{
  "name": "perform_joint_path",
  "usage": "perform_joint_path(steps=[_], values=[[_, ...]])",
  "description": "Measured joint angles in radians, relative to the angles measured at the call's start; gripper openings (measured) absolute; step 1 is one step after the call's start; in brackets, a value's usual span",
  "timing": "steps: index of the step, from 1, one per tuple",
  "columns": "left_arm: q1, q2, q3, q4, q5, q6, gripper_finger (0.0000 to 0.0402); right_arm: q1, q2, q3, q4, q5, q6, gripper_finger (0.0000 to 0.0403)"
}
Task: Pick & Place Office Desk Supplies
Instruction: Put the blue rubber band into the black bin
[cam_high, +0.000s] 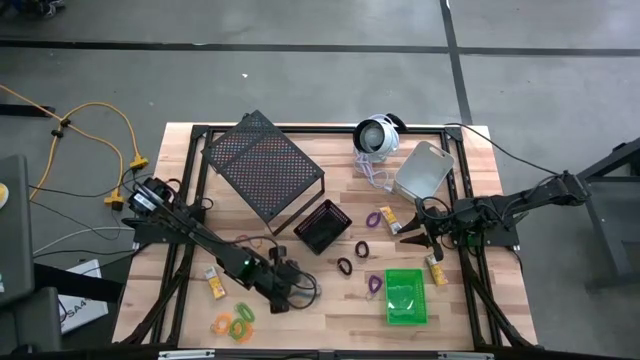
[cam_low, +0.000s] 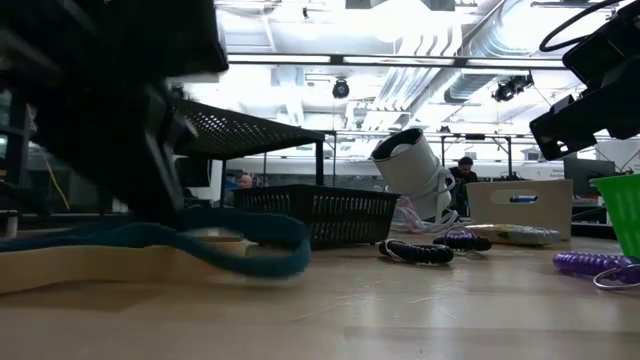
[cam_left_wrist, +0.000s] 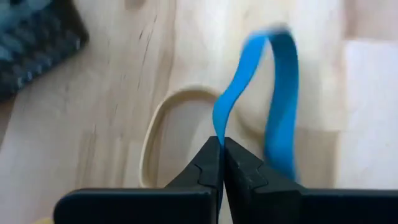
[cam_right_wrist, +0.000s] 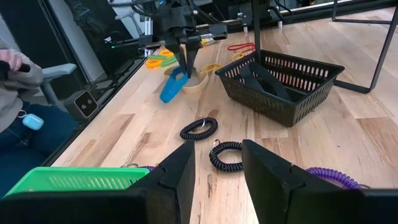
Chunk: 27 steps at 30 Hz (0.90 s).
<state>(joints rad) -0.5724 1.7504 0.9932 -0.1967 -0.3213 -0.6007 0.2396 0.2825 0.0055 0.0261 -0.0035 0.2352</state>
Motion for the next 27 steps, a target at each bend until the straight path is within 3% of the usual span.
perform_joint_path(steps=[13, 21, 27], values=[[0.008, -0.191, 0.000, 0.096, -0.077, 0.234, 0.0001, 0.000, 0.000, 0.000, 0.000, 0.000, 0.000, 0.0120], [0.024, -0.233, 0.001, 0.156, -0.084, 0.353, 0.0001, 0.000, 0.000, 0.000, 0.000, 0.000, 0.000, 0.0120], [0.058, -0.247, 0.001, 0.157, -0.198, 0.337, 0.0001, 0.000, 0.000, 0.000, 0.000, 0.000, 0.000, 0.0120]])
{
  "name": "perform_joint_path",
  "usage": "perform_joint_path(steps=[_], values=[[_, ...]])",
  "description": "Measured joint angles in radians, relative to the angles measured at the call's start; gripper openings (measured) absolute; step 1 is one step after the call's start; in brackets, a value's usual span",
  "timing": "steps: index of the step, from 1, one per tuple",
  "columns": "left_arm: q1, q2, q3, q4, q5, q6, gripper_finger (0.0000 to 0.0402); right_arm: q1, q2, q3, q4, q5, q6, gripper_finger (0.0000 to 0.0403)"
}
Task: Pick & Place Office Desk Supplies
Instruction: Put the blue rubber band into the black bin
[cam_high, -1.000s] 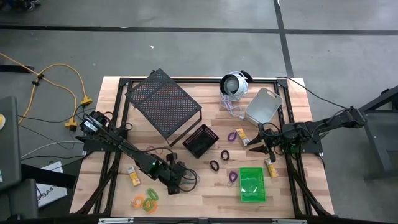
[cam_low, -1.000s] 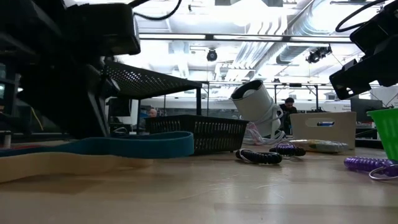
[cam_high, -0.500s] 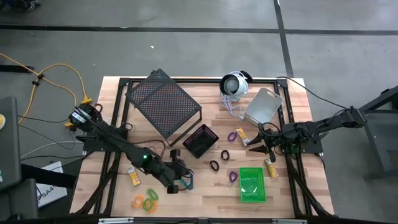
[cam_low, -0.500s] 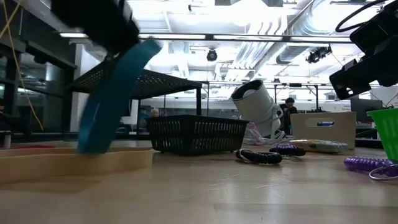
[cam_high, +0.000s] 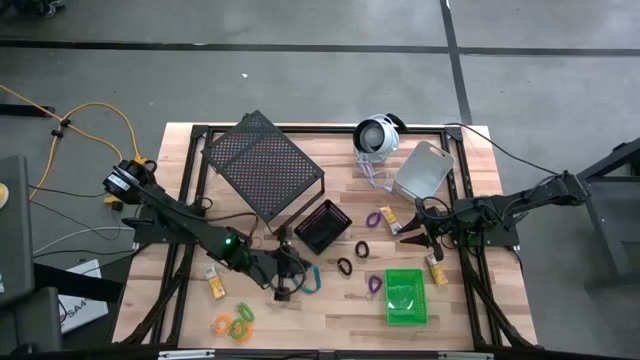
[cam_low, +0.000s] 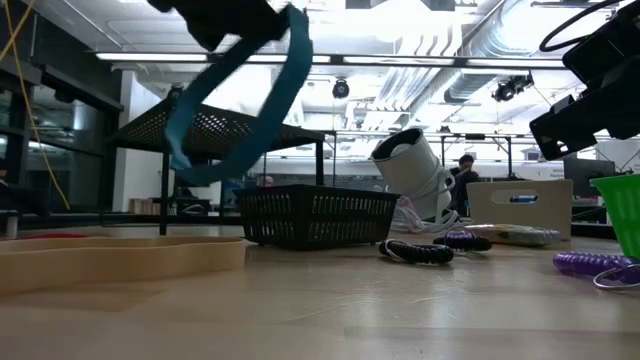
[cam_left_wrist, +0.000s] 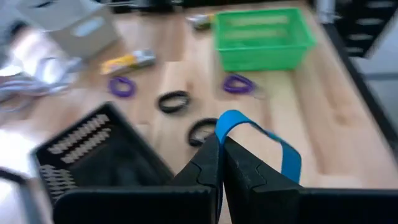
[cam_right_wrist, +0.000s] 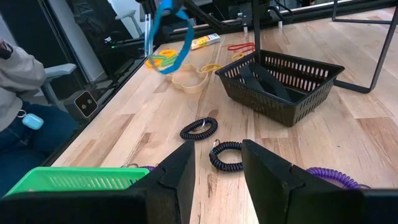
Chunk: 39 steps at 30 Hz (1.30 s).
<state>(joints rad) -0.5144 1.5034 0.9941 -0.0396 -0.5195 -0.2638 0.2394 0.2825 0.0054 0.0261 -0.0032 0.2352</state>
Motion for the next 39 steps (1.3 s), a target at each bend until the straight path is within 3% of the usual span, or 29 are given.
perform_joint_path(steps=[5, 21, 39], values=[[0.055, 0.000, 0.000, 0.068, -0.064, -0.010, 0.0001, 0.000, 0.000, 0.000, 0.000, 0.000, 0.000, 0.0120], [0.296, 0.001, 0.000, 0.139, -0.066, 0.080, 0.0001, 0.000, 0.000, 0.000, 0.000, 0.000, 0.000, 0.0120], [0.343, 0.085, 0.000, 0.093, -0.036, 0.035, 0.0001, 0.000, 0.001, 0.000, 0.003, 0.000, 0.000, 0.0120]])
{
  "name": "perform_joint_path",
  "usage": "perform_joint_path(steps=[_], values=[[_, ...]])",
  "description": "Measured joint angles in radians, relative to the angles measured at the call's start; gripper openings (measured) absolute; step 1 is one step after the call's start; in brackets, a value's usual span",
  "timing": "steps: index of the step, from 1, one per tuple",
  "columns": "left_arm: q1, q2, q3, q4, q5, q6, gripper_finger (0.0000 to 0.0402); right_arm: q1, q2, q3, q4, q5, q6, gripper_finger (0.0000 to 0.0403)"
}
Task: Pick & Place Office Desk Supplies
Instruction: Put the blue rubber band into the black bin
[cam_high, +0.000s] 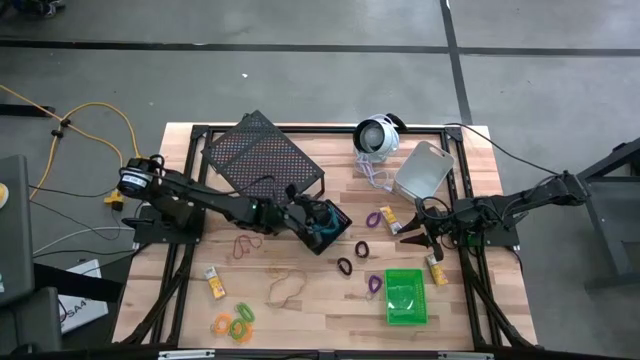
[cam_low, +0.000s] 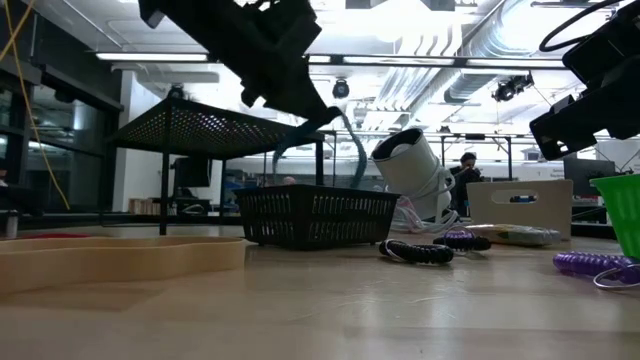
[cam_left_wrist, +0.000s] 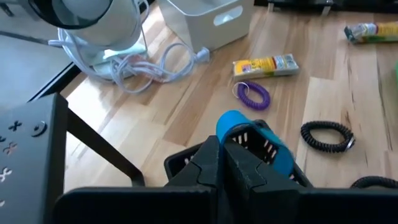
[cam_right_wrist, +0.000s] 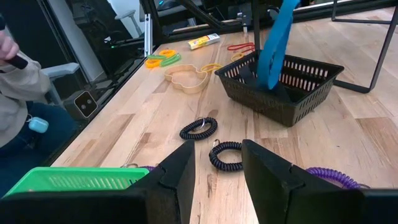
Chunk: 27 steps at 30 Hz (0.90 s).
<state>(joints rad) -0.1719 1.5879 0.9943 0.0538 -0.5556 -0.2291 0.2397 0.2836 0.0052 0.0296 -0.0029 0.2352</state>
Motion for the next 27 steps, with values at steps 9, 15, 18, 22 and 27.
perform_joint_path(steps=[9, 15, 18, 22, 27], values=[[0.000, 0.000, 0.000, -0.001, 0.001, 0.000, 0.0030, 0.000, 0.000, 0.000, 0.001, 0.000, 0.000, 0.0120], [0.000, 0.000, 0.000, -0.001, 0.002, 0.000, 0.0052, 0.000, 0.000, 0.000, 0.002, 0.000, 0.000, 0.0120], [0.000, 0.000, 0.000, -0.001, 0.002, 0.000, 0.0055, 0.000, 0.000, 0.000, 0.003, 0.000, 0.000, 0.0120], [0.000, 0.000, 0.000, -0.004, 0.017, 0.000, 0.0055, 0.000, 0.000, 0.000, 0.003, 0.000, 0.000, 0.0120], [0.000, 0.000, 0.000, -0.037, 0.088, -0.031, 0.0056, 0.000, 0.000, 0.000, 0.003, 0.000, 0.000, 0.0120]])
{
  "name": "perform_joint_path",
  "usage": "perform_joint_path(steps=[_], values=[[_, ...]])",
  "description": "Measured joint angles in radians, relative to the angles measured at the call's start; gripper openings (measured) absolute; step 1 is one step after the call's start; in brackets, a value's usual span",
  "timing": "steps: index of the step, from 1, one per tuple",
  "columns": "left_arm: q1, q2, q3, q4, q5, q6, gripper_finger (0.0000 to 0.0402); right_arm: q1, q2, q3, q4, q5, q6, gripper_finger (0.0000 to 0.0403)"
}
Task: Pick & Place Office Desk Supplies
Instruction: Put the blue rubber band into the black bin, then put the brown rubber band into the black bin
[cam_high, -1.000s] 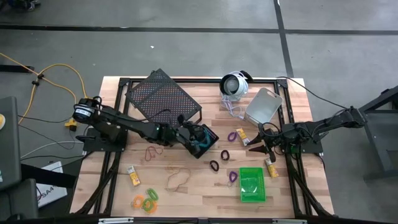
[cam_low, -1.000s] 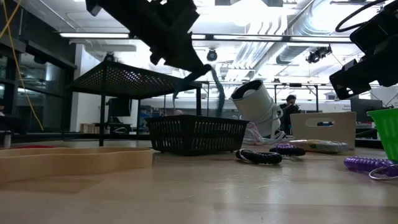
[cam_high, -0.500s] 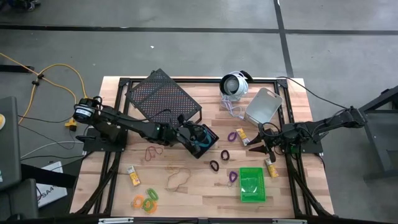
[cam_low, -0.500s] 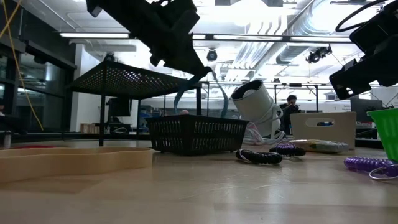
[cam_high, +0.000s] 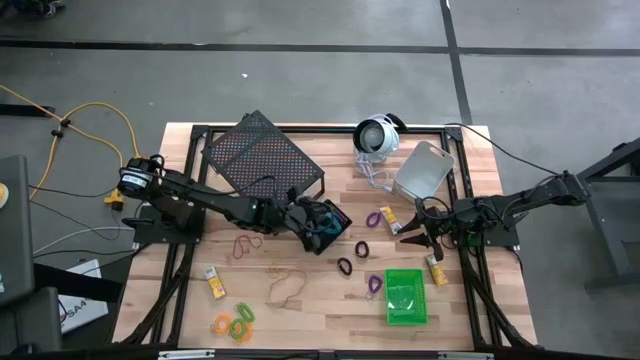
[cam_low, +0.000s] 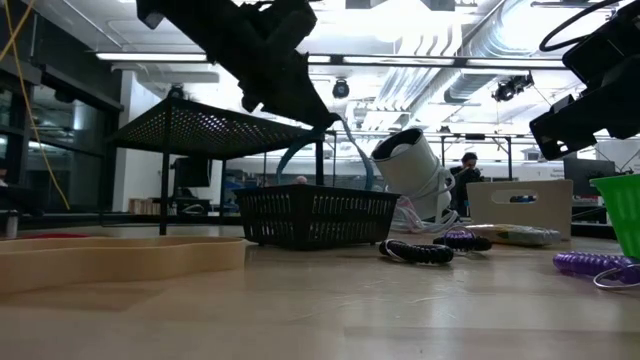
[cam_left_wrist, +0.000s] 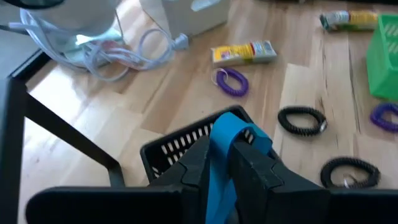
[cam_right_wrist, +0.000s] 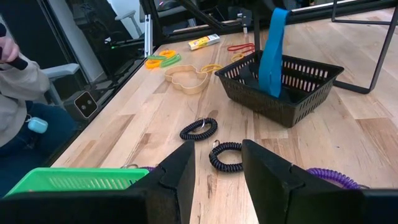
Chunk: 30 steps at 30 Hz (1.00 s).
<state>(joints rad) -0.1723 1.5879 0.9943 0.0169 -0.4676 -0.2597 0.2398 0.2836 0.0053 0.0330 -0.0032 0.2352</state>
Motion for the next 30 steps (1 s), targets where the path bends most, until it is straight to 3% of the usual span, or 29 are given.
perform_joint_path(steps=[8, 30], values=[[0.000, 0.000, 0.000, -0.009, 0.088, -0.027, 0.0056, 0.000, 0.000, 0.000, 0.000, 0.000, 0.000, 0.0120], [0.006, -0.002, 0.000, -0.011, 0.128, -0.044, 0.0056, 0.000, 0.000, 0.000, 0.000, 0.000, 0.000, 0.0120]])
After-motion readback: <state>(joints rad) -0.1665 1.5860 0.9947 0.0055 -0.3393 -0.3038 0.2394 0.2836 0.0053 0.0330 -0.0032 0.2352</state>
